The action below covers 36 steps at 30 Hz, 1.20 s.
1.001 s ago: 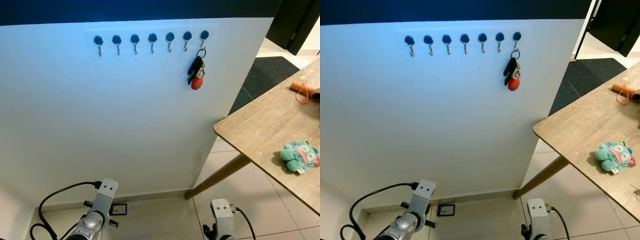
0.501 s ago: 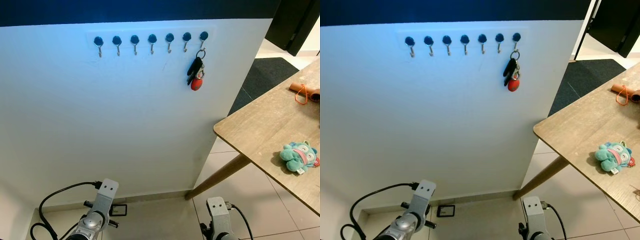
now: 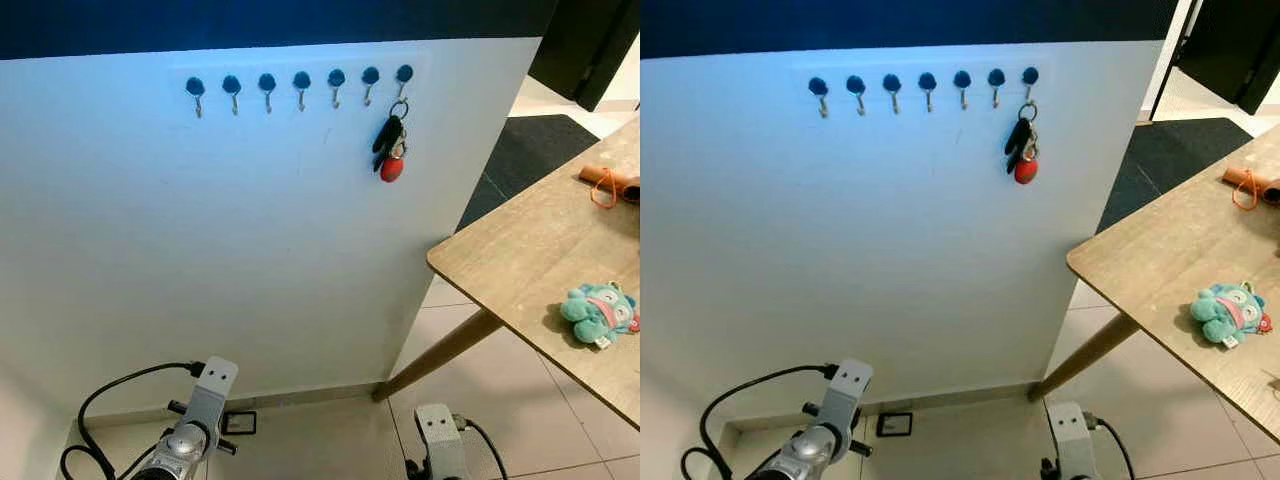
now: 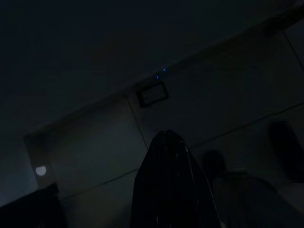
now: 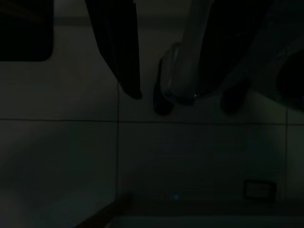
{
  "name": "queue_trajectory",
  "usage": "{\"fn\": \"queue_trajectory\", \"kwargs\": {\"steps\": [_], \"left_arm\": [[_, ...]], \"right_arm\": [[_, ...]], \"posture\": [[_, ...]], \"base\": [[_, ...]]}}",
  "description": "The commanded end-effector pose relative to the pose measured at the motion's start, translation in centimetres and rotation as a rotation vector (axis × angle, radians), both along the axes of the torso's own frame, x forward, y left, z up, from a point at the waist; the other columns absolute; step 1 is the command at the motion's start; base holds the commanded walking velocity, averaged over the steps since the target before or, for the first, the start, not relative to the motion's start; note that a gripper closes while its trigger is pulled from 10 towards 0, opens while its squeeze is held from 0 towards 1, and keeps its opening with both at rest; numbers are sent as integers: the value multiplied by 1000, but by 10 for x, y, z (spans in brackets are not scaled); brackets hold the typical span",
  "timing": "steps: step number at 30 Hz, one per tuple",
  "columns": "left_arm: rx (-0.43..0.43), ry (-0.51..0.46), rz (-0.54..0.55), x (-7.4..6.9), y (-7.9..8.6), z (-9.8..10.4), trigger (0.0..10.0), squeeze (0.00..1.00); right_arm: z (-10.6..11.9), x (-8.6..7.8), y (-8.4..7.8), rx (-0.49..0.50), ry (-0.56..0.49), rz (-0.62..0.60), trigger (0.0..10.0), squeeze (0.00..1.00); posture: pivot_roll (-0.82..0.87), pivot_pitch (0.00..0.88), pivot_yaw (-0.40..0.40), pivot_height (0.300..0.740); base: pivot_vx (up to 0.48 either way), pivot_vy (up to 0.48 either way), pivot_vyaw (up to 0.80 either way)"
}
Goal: Hang keys on a hook
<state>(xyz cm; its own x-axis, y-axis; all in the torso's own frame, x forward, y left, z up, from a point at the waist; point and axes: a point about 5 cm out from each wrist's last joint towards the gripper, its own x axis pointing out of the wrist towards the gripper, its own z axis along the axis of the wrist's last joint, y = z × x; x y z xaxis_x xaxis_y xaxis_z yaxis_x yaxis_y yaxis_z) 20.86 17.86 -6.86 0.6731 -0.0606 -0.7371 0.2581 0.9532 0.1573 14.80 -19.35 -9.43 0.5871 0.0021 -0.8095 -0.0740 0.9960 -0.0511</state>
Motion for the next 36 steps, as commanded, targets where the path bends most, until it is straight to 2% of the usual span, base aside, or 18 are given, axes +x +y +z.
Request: {"fn": "queue_trajectory", "kwargs": {"steps": [1,4,8,10,11,14,16,19,20,22,27,32,36], "left_arm": [[5,1,-4,1,-2,0,10000,0],[0,2,-9,1,-2,0,10000,0],[-4,0,-15,1,-3,0,10000,0],[4,8,-1,-1,-3,-1,10000,0],[0,11,4,-3,-3,-2,10000,0],[-3,11,-2,-4,-3,-2,10000,0],[-3,14,-16,-5,-4,-3,10000,0],[-3,14,-16,-5,-4,-3,10000,0],[-2,14,-11,-5,-4,-3,10000,0],[-8,4,10,-4,-3,-2,10000,0],[6,19,-45,-5,-4,-3,10000,0],[-1,16,-17,-6,-4,-4,10000,0],[-2,16,-30,-5,-5,-3,10000,0]], "right_arm": [[1,2,-3,-8,-8,-16,10000,0],[1,2,-2,-24,14,40,10000,0],[3,8,-1,-9,-23,-5,10000,0],[2,7,4,-3,-13,23,10000,0],[0,3,8,-16,16,94,10000,0],[-1,2,8,-21,18,102,10000,0],[2,7,5,-14,-15,34,10000,0],[2,7,4,-13,-16,31,10000,0],[2,7,4,-18,-7,53,10000,0],[1,4,2,-41,21,109,10000,0],[6,13,-4,-24,-35,3,10000,0],[-1,0,1,-41,23,82,10000,0],[-1,-1,1,-37,21,70,10000,0]], "posture": [[24,0,-6,740],[22,3,0,740],[29,0,-9,740],[30,0,-13,740],[29,6,-17,740],[24,3,-8,740],[24,0,-9,740],[24,0,-9,740],[36,0,-35,740],[25,0,-15,740],[13,0,-5,740],[18,1,-12,740],[13,6,-1,740]], "base": [[0,0,0],[0,0,0],[0,0,0],[0,0,0],[0,0,0],[0,0,0],[0,0,0],[0,0,0],[0,0,0],[0,0,0],[0,0,0],[0,0,0],[0,0,0]]}}
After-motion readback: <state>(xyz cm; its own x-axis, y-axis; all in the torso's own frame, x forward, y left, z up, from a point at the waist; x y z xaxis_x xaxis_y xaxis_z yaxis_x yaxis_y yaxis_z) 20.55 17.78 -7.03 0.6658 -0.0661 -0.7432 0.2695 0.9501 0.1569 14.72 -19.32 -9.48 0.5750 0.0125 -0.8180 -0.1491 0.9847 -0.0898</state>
